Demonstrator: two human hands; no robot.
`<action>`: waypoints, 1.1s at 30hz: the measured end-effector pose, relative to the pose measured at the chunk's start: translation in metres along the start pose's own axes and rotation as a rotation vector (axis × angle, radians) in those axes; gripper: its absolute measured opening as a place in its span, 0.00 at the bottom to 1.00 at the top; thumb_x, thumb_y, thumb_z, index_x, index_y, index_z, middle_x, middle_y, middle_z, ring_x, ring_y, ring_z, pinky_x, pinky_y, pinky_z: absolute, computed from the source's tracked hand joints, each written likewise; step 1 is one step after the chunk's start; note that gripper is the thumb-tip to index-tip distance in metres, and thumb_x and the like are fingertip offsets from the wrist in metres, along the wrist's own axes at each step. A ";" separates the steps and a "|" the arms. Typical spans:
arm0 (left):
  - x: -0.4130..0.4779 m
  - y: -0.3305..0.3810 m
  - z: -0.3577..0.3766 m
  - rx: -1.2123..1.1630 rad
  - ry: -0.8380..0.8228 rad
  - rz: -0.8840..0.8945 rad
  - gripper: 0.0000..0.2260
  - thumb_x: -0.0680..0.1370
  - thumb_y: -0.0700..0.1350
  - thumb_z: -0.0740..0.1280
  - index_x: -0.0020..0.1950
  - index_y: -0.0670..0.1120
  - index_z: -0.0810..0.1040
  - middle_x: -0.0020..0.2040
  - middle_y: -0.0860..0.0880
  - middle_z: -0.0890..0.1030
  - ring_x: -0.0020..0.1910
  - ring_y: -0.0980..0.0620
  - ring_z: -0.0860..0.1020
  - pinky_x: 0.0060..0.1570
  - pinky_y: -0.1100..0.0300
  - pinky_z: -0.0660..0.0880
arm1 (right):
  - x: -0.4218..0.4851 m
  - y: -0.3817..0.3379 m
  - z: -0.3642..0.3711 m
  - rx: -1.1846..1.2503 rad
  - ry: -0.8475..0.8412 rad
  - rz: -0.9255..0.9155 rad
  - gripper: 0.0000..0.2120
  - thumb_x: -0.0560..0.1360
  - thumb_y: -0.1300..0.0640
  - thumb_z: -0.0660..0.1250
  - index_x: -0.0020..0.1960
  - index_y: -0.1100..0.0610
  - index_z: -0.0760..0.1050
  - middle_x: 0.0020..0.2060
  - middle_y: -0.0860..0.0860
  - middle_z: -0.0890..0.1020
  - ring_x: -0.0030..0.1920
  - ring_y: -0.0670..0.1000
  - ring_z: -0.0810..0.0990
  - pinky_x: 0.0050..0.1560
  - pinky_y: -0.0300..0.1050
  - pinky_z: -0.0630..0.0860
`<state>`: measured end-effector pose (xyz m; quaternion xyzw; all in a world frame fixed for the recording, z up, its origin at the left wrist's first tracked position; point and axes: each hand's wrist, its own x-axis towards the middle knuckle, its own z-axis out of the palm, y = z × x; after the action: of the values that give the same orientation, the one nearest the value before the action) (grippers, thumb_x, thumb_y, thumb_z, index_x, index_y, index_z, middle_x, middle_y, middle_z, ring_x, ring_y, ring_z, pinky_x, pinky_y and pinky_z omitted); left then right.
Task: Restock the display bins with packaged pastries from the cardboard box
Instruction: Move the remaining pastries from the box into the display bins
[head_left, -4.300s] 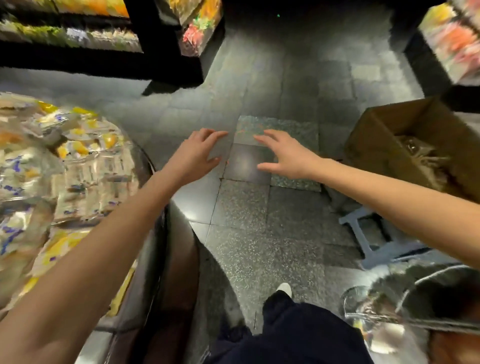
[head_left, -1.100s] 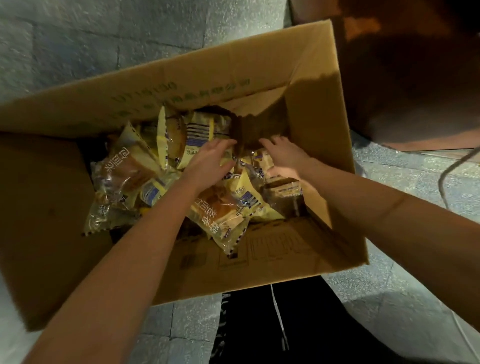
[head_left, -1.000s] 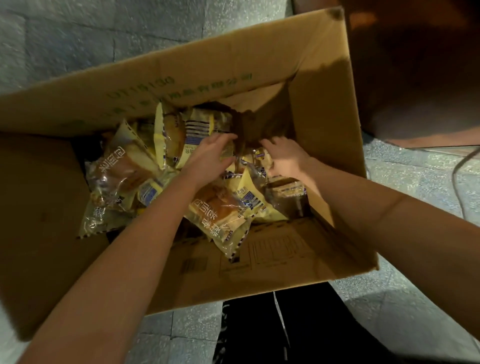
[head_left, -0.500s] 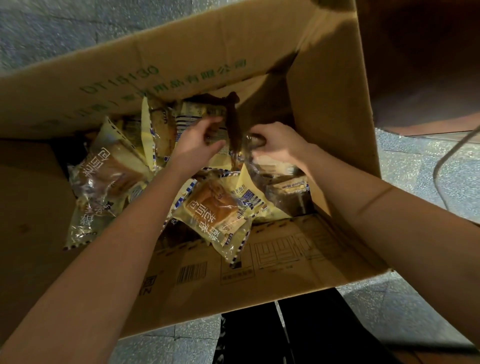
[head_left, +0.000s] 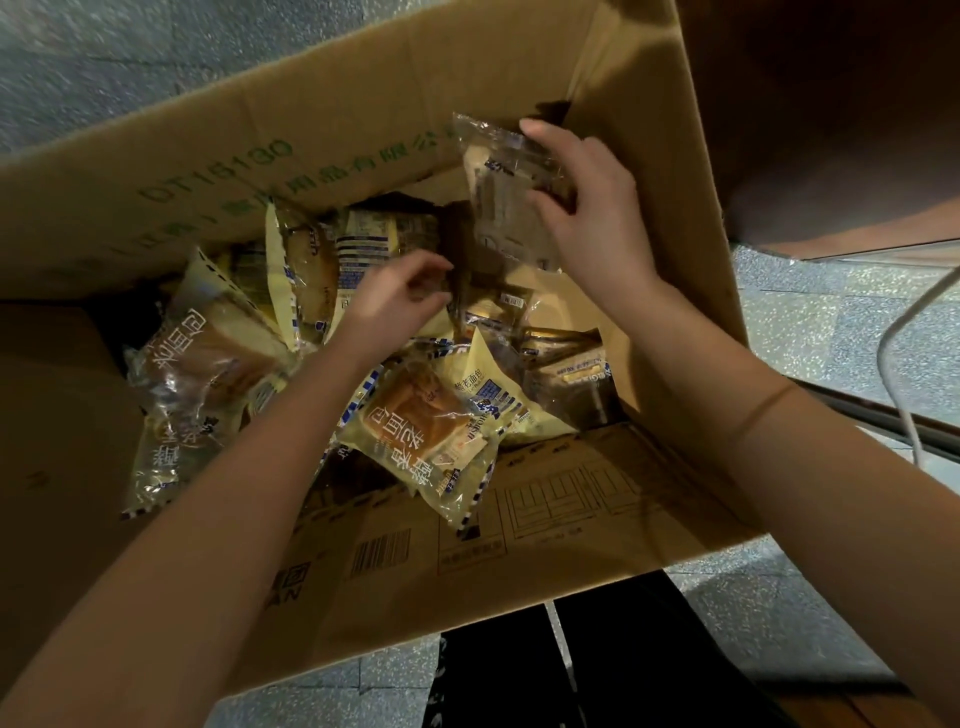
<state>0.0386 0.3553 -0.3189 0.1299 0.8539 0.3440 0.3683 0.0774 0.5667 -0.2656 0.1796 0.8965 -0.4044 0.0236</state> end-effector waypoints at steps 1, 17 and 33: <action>0.004 0.000 0.000 0.094 -0.037 0.046 0.17 0.78 0.44 0.70 0.66 0.49 0.76 0.61 0.49 0.79 0.59 0.52 0.76 0.58 0.59 0.74 | -0.002 -0.003 -0.005 -0.010 0.000 -0.021 0.24 0.78 0.63 0.65 0.72 0.49 0.69 0.54 0.47 0.73 0.50 0.38 0.71 0.53 0.22 0.67; 0.068 0.021 0.033 0.468 -0.588 -0.081 0.33 0.74 0.48 0.74 0.76 0.56 0.63 0.72 0.47 0.71 0.67 0.43 0.71 0.65 0.51 0.68 | -0.019 -0.024 -0.050 -0.134 -0.057 -0.104 0.24 0.79 0.62 0.62 0.74 0.50 0.67 0.50 0.50 0.70 0.48 0.45 0.69 0.50 0.38 0.70; 0.087 0.010 0.021 0.334 -0.580 -0.117 0.10 0.74 0.46 0.74 0.52 0.51 0.76 0.57 0.48 0.76 0.57 0.46 0.74 0.52 0.54 0.70 | -0.020 -0.020 -0.048 -0.293 -0.167 -0.124 0.24 0.81 0.63 0.60 0.75 0.50 0.65 0.59 0.57 0.71 0.47 0.53 0.74 0.46 0.50 0.75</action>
<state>-0.0073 0.4140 -0.3694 0.2318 0.7641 0.1262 0.5886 0.0941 0.5832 -0.2153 0.0845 0.9501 -0.2835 0.0988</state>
